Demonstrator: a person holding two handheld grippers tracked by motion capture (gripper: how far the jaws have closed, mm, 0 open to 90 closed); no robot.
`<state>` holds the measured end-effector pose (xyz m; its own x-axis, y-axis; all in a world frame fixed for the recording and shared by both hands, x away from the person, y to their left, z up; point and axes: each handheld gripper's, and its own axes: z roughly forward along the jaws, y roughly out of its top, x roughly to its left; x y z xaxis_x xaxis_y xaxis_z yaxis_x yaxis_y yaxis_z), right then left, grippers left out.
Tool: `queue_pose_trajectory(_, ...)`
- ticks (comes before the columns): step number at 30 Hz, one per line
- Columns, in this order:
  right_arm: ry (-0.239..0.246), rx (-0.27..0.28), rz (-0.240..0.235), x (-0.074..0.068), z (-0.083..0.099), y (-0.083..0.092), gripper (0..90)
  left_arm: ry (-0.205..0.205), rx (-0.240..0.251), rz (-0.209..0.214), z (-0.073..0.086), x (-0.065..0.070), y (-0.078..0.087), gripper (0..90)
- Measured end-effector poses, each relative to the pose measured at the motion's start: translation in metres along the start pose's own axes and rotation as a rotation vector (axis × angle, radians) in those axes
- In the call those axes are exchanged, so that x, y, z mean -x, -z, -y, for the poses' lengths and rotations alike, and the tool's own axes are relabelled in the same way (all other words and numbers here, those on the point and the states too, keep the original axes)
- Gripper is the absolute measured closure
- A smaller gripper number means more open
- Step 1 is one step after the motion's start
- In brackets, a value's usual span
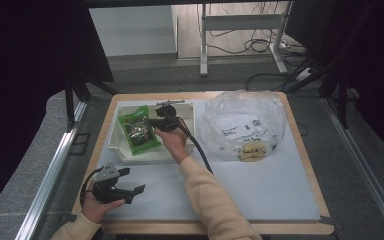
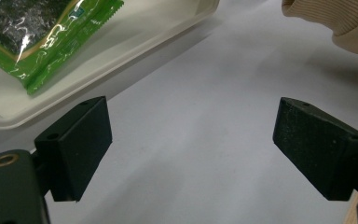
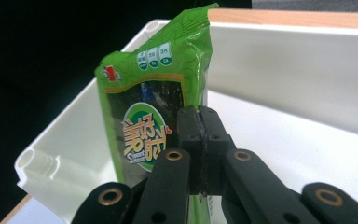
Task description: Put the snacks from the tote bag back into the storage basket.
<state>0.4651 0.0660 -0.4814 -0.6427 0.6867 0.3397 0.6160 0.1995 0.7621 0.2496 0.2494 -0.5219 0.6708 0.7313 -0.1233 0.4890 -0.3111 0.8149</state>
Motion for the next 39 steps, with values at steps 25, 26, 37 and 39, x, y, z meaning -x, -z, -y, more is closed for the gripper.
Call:
queue_pose_trajectory(25,0.077,-0.019,-0.042,-0.002,0.002,0.021,47.7,0.002,0.002,-0.006,0.0,0.0,0.001,11.5)
queue_pose_trajectory(26,0.089,-0.022,-0.036,-0.003,0.002,0.025,47.9,0.003,0.004,-0.007,0.0,0.0,0.001,11.5)
queue_pose_trajectory(37,0.189,0.003,-0.023,-0.006,0.01,0.084,44.1,0.001,0.002,-0.019,0.0,0.0,0.001,11.5)
queue_pose_trajectory(39,0.207,0.016,-0.014,-0.004,0.013,0.098,44.0,0.003,0.002,-0.022,0.0,0.0,0.001,11.5)
